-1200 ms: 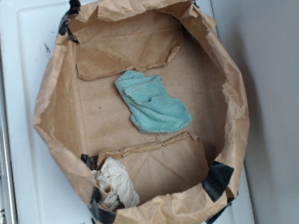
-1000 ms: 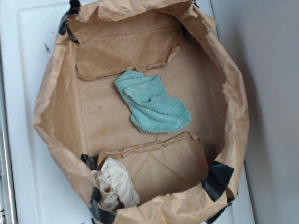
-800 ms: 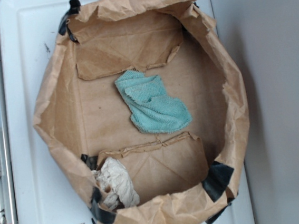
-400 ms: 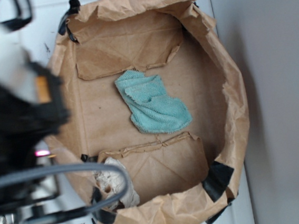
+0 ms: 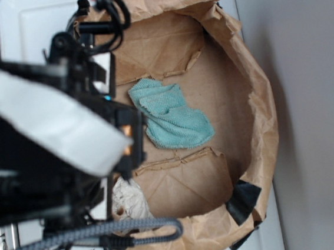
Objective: Grab the blue cloth.
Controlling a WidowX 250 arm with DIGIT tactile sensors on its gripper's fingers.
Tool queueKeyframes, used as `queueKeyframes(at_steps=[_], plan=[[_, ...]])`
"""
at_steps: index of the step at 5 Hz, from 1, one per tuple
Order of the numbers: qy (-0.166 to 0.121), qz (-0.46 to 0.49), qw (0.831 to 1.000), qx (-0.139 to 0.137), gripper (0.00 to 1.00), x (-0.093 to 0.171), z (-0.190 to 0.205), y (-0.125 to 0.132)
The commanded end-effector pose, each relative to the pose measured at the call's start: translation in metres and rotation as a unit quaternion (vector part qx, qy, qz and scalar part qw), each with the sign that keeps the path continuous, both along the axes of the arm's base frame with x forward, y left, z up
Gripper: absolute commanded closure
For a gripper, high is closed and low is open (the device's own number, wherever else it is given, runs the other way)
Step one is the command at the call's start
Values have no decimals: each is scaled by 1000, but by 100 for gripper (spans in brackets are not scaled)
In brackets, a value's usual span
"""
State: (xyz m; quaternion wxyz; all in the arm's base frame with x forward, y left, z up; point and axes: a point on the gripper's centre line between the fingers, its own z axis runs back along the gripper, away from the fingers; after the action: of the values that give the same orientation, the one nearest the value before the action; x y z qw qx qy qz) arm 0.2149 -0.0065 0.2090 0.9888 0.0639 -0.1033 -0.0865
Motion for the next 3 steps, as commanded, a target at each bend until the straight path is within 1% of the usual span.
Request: queueKeyframes(at_steps=[1,2,3], plan=[[-12,-3,1000,0,0,2,8,-5],[2,-1,999,40,0,47,-43,11],[-10,-53,998,27,0,81,-92,16]])
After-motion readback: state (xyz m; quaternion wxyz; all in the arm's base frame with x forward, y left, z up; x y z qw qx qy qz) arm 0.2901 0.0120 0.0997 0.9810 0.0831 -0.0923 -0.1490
